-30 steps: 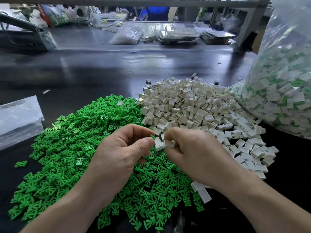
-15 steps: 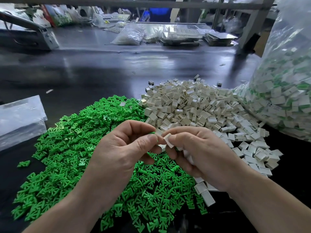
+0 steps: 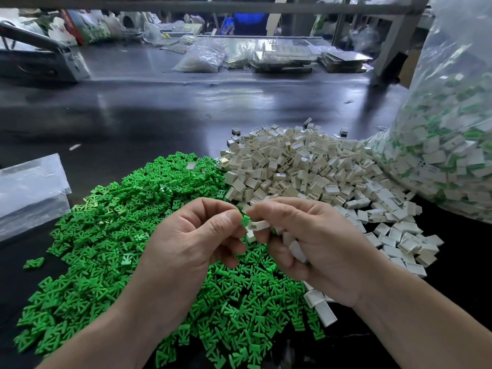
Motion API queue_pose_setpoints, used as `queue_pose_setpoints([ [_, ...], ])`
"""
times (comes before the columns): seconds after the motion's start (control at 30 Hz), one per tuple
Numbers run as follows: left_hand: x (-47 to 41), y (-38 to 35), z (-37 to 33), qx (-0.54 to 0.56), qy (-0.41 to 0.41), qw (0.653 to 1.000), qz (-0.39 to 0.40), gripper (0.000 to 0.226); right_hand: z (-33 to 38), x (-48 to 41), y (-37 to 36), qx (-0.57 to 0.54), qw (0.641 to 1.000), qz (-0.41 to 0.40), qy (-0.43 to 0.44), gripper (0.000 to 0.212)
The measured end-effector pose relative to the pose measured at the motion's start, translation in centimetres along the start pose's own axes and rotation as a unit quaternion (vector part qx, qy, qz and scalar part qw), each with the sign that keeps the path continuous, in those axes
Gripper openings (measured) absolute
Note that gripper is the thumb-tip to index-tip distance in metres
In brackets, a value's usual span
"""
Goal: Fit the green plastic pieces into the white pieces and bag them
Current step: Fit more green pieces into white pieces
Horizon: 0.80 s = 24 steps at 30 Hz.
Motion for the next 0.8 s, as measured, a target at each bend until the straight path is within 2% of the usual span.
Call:
queue_pose_setpoints([
  [0.17, 0.0, -0.2, 0.2, 0.002, 0.003, 1.000, 0.004, 0.006, -0.4, -0.1, 0.4, -0.041, 0.999, -0.025, -0.005, 0.010],
  [0.37, 0.1, -0.2, 0.1, 0.008, 0.001, 1.000, 0.000, 0.006, -0.4, 0.1, -0.5, 0.020, 0.999, 0.032, -0.001, 0.009],
  [0.5, 0.0, -0.1, 0.2, 0.013, 0.004, 1.000, -0.007, 0.007, -0.2, 0.0, -0.1, 0.015, 1.000, 0.012, 0.018, 0.004],
  [0.57, 0.0, 0.0, 0.3, 0.010, 0.003, 1.000, -0.008, 0.007, 0.0, 0.0, 0.1, 0.016, 0.999, 0.004, 0.034, 0.008],
  [0.7, 0.0, 0.1, 0.3, 0.010, -0.001, 1.000, -0.013, 0.007, 0.5, 0.4, -0.1, 0.087, 0.994, 0.003, 0.068, 0.014],
  [0.8, 0.0, 0.3, 0.2, 0.004, -0.004, 1.000, -0.017, 0.008, 1.1, 0.5, -0.1, 0.150, 0.983, -0.005, 0.105, 0.010],
])
Point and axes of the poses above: each hand's wrist, its own x-axis away from the middle knuckle, its own y-axis out of the back of the hand, z = x × y, the point moved 8 cm from there along -x, towards the middle knuckle, and after that the axes turned 2 degrees about -z, right-handed, at the moved point
